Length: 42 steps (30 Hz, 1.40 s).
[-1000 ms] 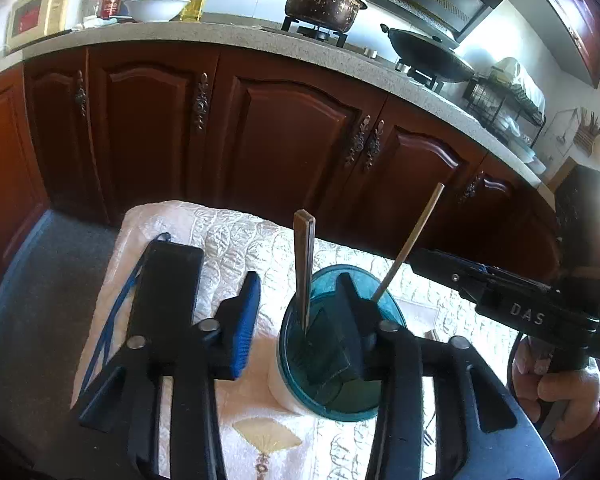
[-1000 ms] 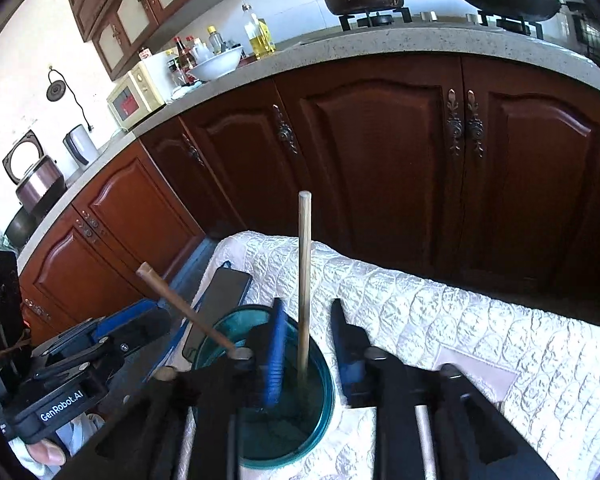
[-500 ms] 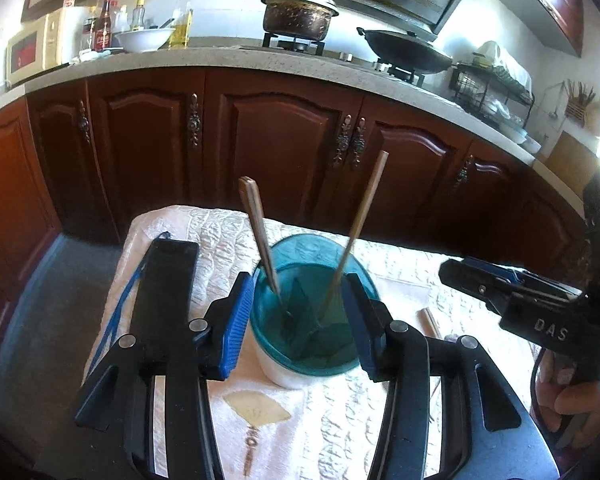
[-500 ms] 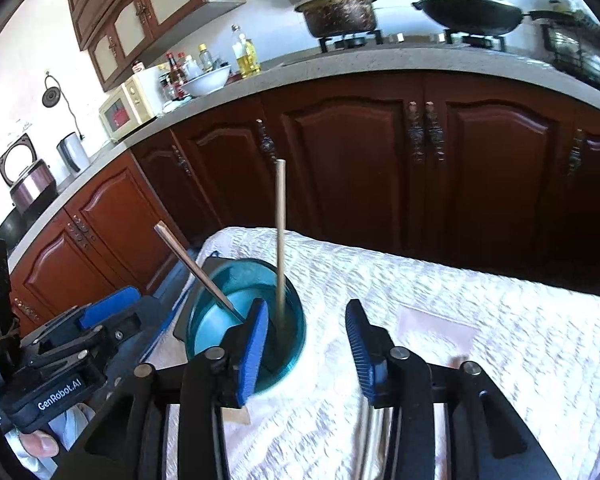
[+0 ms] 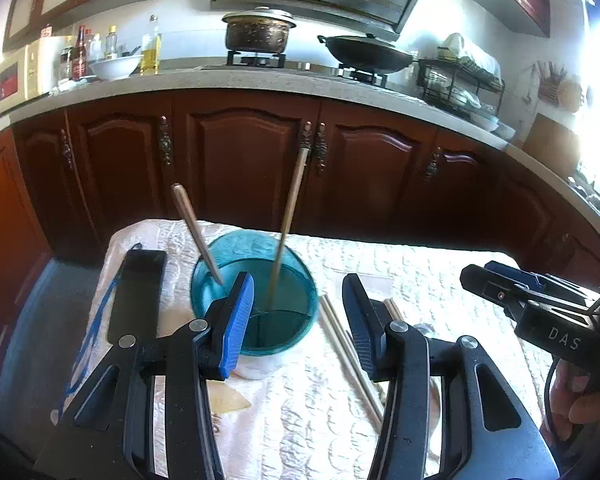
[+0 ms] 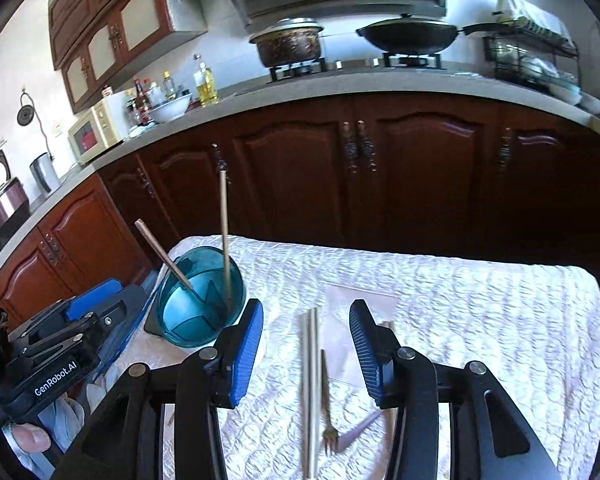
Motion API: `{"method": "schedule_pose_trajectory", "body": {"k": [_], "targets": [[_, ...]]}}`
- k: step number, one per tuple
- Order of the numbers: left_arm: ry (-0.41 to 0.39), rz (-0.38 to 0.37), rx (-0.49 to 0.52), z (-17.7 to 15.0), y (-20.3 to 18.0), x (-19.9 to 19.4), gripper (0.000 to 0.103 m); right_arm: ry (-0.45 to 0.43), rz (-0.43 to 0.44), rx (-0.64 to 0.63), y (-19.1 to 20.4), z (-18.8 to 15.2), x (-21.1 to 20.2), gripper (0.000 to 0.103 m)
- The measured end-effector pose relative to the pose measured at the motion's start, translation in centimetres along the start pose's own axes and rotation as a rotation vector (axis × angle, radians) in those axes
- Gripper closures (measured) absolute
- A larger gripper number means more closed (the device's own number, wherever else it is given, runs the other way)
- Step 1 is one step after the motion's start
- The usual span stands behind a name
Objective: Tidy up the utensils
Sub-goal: 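Open both grippers and pull them back from the cup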
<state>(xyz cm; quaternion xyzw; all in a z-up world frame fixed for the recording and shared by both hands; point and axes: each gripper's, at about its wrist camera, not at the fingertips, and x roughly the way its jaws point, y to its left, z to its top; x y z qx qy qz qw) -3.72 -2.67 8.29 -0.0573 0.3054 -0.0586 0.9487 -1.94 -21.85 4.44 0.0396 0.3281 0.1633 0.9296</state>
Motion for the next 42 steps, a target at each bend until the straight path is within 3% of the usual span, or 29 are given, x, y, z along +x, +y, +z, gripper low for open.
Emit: {"method": "schedule_pose_trajectory", "body": {"k": [4,6,26,37,42], "targets": [[-0.005,-0.014,0.015,-0.1,-1.2,-0.3,0.057,-0.012,-0.034,0.009,-0.5,-0.5,-1.2,0.055],[-0.006,-0.022,0.019,-0.2,-1.7,-0.4,0.057,-0.021,-0.050,0.013,-0.8,-0.6,-1.8,0.046],[0.036,-0.045,0.057,-1.3,-3.8,1.2,0.057,-0.003,-0.094,0.016,-2.4,-1.3,-2.3,0.046],[0.084,-0.029,0.055,-2.3,-2.7,2.8,0.057,0.061,-0.085,0.015,-2.7,-1.9,0.2,0.046],[0.139,-0.023,0.011,-3.5,-0.6,3.7,0.057,0.136,-0.021,0.021,-3.1,-3.1,3.1,0.046]]}}
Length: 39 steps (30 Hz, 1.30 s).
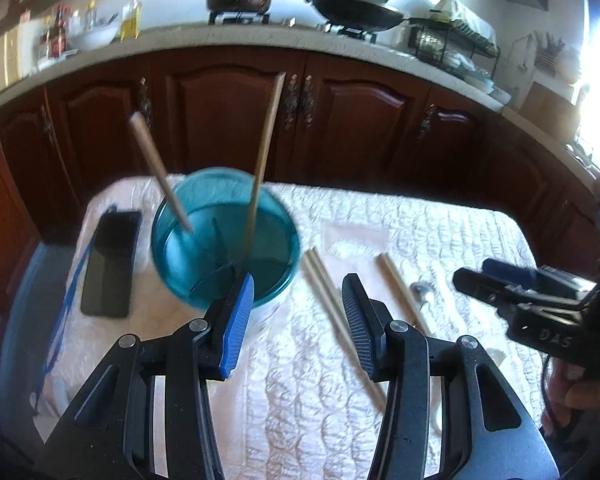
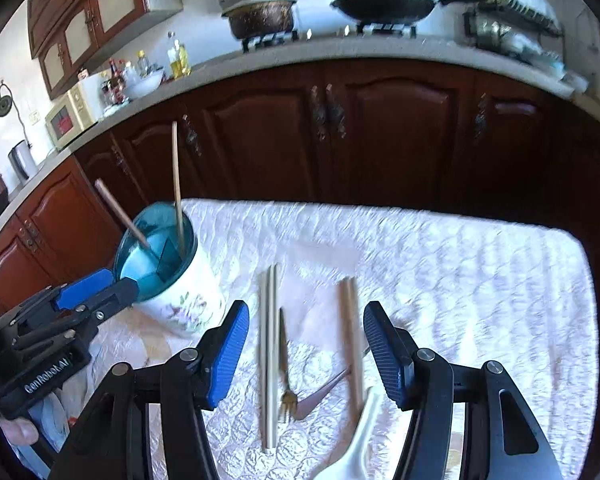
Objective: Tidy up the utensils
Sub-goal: 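Open both grippers and pull them back from the cup, then lower the right gripper onto the chopstick pair and close it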
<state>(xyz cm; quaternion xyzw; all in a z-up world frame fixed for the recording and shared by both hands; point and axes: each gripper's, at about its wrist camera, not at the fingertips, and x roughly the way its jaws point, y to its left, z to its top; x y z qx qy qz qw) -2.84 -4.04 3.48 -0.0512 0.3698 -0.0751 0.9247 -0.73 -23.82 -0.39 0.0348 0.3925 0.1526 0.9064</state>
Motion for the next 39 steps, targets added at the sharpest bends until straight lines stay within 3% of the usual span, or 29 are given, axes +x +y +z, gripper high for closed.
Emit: {"method": "schedule_pose_trajectory", "body": {"k": [3,7,14,18,22,26,28,30,35,39], "targets": [[0.028,0.008,-0.024,-0.6,1.1,0.5,0.057,0.080,0.056,0.002,0.0,-0.6,3.2,0.060],[0.055,0.014,-0.047,-1.2,2.0,1.0,0.057,0.180,0.095,-0.018,0.5,-1.7,7.6,0.072],[0.075,0.027,-0.076,-1.5,3.3,1.6,0.057,0.294,0.108,-0.036,1.5,-3.4,12.8,0.077],[0.081,0.032,-0.090,-1.5,3.8,1.7,0.057,0.315,0.140,-0.017,1.5,-4.0,13.4,0.102],[0.091,0.034,-0.098,-1.8,4.2,2.1,0.057,0.374,0.238,-0.011,2.4,-5.3,13.2,0.103],[0.105,0.037,-0.096,-2.1,4.4,2.3,0.057,0.454,0.396,-0.064,5.0,-7.6,12.1,0.103],[0.108,0.041,-0.097,-2.2,4.5,2.3,0.057,0.434,0.379,-0.069,5.4,-7.9,11.5,0.103],[0.111,0.041,-0.101,-2.2,4.7,2.4,0.057,0.375,0.308,-0.046,4.6,-7.1,10.8,0.102],[0.108,0.037,-0.108,-2.2,4.8,2.4,0.057,0.327,0.161,-0.025,2.7,-5.3,11.6,0.088],[0.117,0.031,-0.103,-2.4,4.5,2.6,0.057,0.340,0.170,-0.028,2.5,-5.4,12.7,0.087]]}}
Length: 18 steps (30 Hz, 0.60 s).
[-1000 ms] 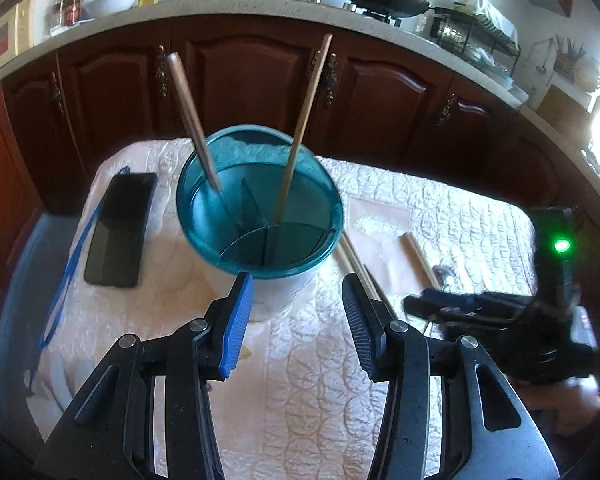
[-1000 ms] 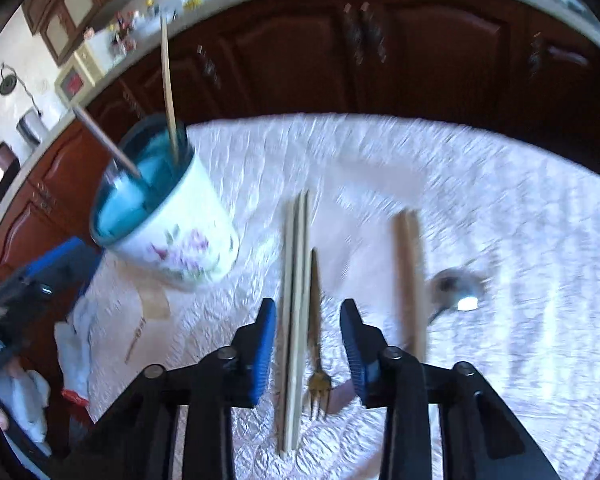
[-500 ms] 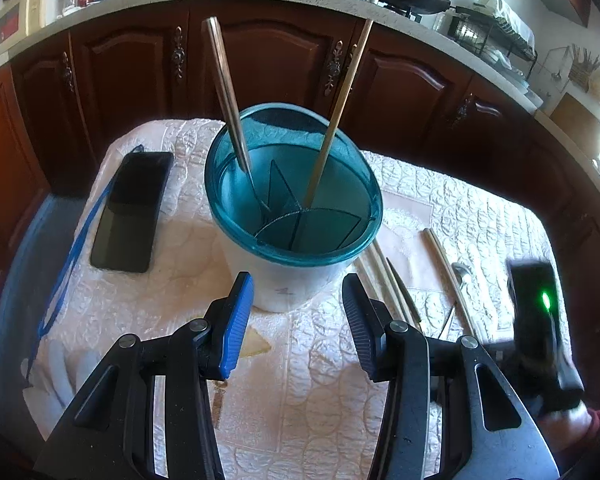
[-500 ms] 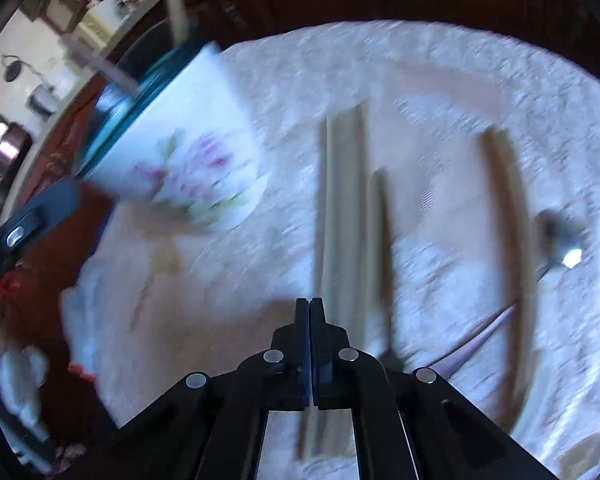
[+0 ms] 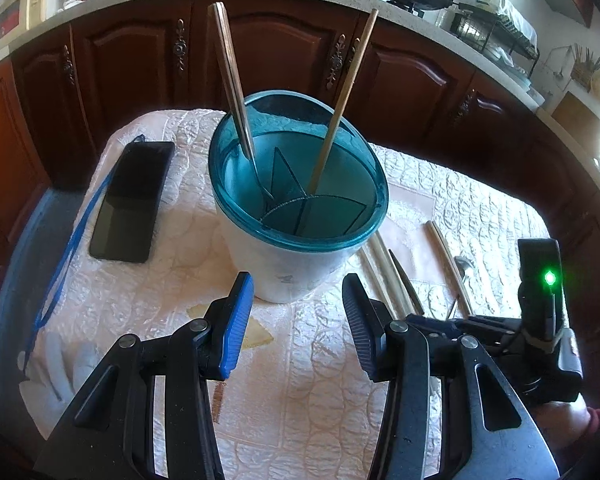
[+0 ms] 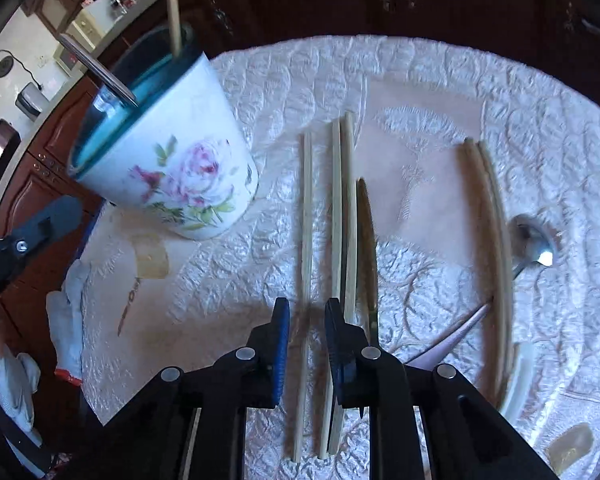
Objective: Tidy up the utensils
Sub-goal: 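Lower the right gripper onto the chopstick pair and close it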
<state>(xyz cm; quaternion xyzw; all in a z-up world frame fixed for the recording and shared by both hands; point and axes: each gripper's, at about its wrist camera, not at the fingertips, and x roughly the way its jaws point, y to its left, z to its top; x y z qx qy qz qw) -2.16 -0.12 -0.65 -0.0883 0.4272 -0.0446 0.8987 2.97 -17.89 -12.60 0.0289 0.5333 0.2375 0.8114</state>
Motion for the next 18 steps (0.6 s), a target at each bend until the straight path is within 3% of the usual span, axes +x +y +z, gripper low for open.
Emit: {"method": "schedule_pose_trajectory", "body": {"k": [3,8,9,11,15,18], "targets": [[0.002,-0.001,0.003,0.0,0.0,0.1,0.057,0.065,0.067,0.014,0.2,-0.3,1.2,0.097],[0.006,0.005,-0.010,0.0,0.6,0.3,0.057,0.138,0.239,-0.050,2.1,-1.8,0.5,0.096],[0.007,0.006,-0.012,0.0,0.7,0.4,0.057,0.120,0.228,-0.030,2.0,-1.9,0.0,0.093],[0.010,0.006,-0.015,0.0,0.8,0.5,0.057,0.070,0.185,0.024,0.5,-1.1,-0.6,0.078],[0.022,0.004,-0.009,-0.3,0.7,0.7,0.057,-0.004,0.029,0.033,-0.8,0.5,-1.2,0.077],[0.033,-0.002,-0.005,-0.4,0.5,1.1,0.057,0.006,-0.030,0.001,-0.9,1.0,-0.6,0.080]]}}
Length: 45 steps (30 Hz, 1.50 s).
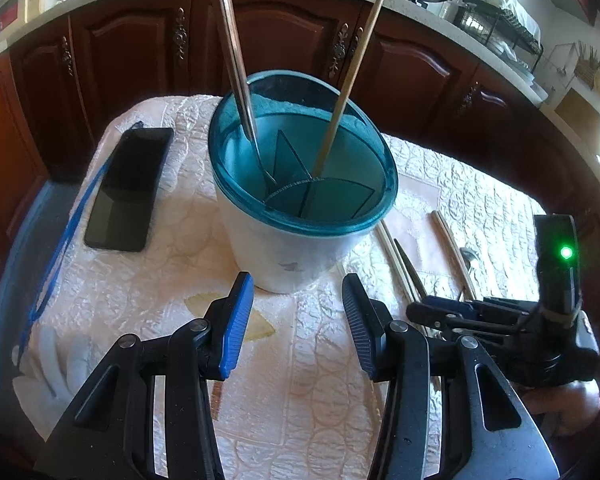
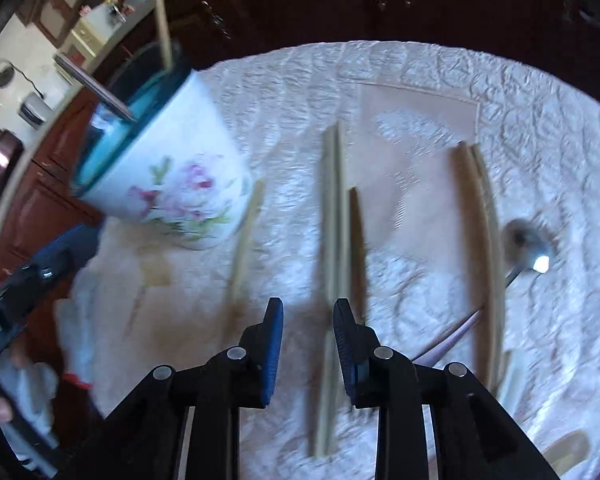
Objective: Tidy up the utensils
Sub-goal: 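Lower the right gripper onto the chopstick pair and close it, then grasp a single chopstick with the left gripper while the right gripper holds its chopsticks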
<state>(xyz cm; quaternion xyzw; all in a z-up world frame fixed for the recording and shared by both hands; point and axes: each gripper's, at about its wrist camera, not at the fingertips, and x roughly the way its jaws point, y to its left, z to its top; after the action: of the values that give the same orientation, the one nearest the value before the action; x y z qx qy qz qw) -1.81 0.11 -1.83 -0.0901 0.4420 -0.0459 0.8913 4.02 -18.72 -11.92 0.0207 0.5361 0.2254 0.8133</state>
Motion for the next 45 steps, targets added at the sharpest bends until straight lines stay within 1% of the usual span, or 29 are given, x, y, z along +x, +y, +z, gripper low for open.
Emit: {"method": "schedule_pose_trajectory", "body": {"k": [3,4,7,8,9,11,14,16,18,21,22,23,24,26,28,30,32,33,34,35,36,37,40,41,45], "targets": [[0.012,-0.003,0.008,-0.2,-0.2,0.3,0.057,-0.009,-0.046,-0.031,1.1,-0.1,0.9,0.082],[0.015,-0.005,0.009,-0.3,-0.2,0.4,0.057,-0.002,-0.048,-0.027,1.0,-0.1,1.1,0.083],[0.021,-0.008,0.012,-0.4,-0.4,0.5,0.057,0.018,-0.035,-0.027,1.5,-0.9,1.9,0.083],[0.025,-0.009,0.012,-0.4,-0.4,0.7,0.057,0.016,-0.039,-0.039,1.8,-1.1,1.9,0.084],[0.028,-0.010,0.013,-0.4,-0.5,0.8,0.057,0.015,-0.042,-0.052,2.0,-1.3,2.0,0.092],[0.035,-0.012,0.019,-0.6,-0.8,0.9,0.057,0.013,-0.032,-0.046,2.5,-1.2,2.4,0.093],[0.042,-0.017,0.035,-0.9,-1.2,1.1,0.057,0.020,0.016,-0.013,2.6,-1.9,2.2,0.093],[0.047,-0.022,0.036,-1.0,-1.2,1.2,0.057,0.025,0.049,0.006,2.0,-2.7,1.1,0.093],[0.057,-0.026,0.037,-1.1,-1.2,1.5,0.057,0.043,0.056,0.033,1.1,-4.2,0.2,0.093],[0.070,-0.026,0.046,-1.5,-1.5,2.0,0.057,0.072,0.009,0.089,-0.1,-6.7,-0.6,0.093],[0.077,-0.030,0.048,-1.6,-1.7,2.2,0.057,0.091,0.007,0.092,-0.2,-7.5,-0.7,0.093],[0.083,-0.034,0.049,-1.6,-1.8,2.5,0.057,0.120,0.025,0.085,-0.1,-8.3,-0.8,0.093],[0.089,-0.038,0.052,-1.7,-2.1,2.8,0.057,0.128,0.044,0.081,0.3,-8.9,-1.2,0.093],[0.103,-0.047,0.058,-1.8,-2.6,3.5,0.057,0.098,0.050,0.089,0.3,-8.9,-2.1,0.087],[0.119,-0.062,0.064,-2.0,-3.1,4.3,0.057,0.032,0.031,0.087,0.1,-8.0,-3.2,0.087],[0.143,-0.062,0.071,-2.3,-3.7,5.6,0.058,-0.013,0.039,0.093,0.0,-6.5,-3.6,0.087],[0.164,-0.062,0.084,-2.6,-4.2,7.0,0.063,-0.038,0.031,0.086,0.2,-5.2,-3.4,0.087],[0.181,-0.056,0.092,-2.8,-4.3,7.8,0.075,-0.041,0.005,0.072,0.2,-4.5,-2.9,0.086],[0.201,-0.055,0.094,-3.1,-4.4,8.4,0.084,-0.044,-0.007,0.061,0.3,-3.8,-2.8,0.086],[0.198,-0.067,0.090,-3.3,-4.3,8.8,0.086,-0.047,-0.010,0.056,0.5,-3.4,-2.5,0.087],[0.186,-0.065,0.098,-3.4,-4.3,8.7,0.093,-0.043,-0.005,0.056,1.2,-2.8,-2.1,0.087],[0.185,-0.064,0.105,-3.4,-4.2,8.7,0.096,-0.039,0.001,0.055,1.1,-2.4,-1.8,0.087],[0.212,-0.116,0.087,-3.8,-3.5,8.0,0.099,-0.028,0.046,0.050,2.0,-1.7,-0.7,0.086],[0.221,-0.129,0.087,-4.0,-3.4,7.7,0.099,-0.024,0.057,0.041,1.7,-1.6,-0.3,0.086],[0.242,-0.145,0.110,-5.6,-3.2,6.1,0.099,-0.008,0.039,0.007,0.7,-1.3,1.1,0.087]]}}
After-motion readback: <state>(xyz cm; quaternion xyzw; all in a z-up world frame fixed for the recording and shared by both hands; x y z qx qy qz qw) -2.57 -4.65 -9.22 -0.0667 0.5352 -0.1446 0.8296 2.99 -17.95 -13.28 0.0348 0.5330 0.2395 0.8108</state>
